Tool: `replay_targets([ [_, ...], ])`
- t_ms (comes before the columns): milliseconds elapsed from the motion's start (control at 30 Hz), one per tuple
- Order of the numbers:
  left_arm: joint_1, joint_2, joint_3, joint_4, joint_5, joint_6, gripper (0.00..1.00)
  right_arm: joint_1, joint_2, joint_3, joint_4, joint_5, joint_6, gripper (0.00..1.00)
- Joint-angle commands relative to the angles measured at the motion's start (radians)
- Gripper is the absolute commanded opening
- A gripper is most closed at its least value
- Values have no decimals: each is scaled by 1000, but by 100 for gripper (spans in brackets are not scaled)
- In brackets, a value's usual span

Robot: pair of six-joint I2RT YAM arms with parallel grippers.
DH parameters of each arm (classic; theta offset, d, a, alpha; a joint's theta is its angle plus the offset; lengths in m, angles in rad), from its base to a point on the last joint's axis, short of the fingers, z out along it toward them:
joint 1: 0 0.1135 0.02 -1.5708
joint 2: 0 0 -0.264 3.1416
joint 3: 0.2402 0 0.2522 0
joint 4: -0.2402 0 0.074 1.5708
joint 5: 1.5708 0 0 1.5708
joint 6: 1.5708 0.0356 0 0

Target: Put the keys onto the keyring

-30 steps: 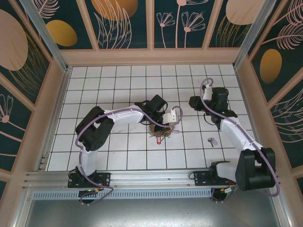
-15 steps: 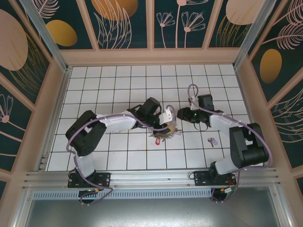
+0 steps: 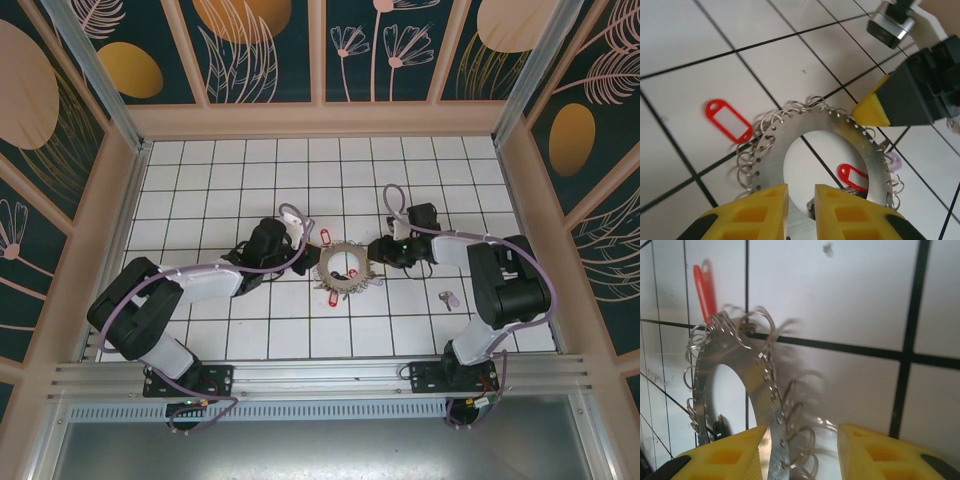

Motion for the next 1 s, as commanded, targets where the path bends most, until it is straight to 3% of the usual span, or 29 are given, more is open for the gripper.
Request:
replay_targets([
  [0,2,-14,-21,49,-75,-178,22,14,42,39,-29,-49,-48,40],
  [233,3,78,25,22,46,-239,20,21,120,91,-64,-137,-120,37],
  [733,2,268,105,10,150,-318,20,27,183,121,-33,-234,-143,30],
  [900,3,298,110,22,161,-331,20,28,183,105,3,-285,-130,25],
  [967,3,306,109,28,163,-338,20,27,183,105,6,-293,-132,19],
])
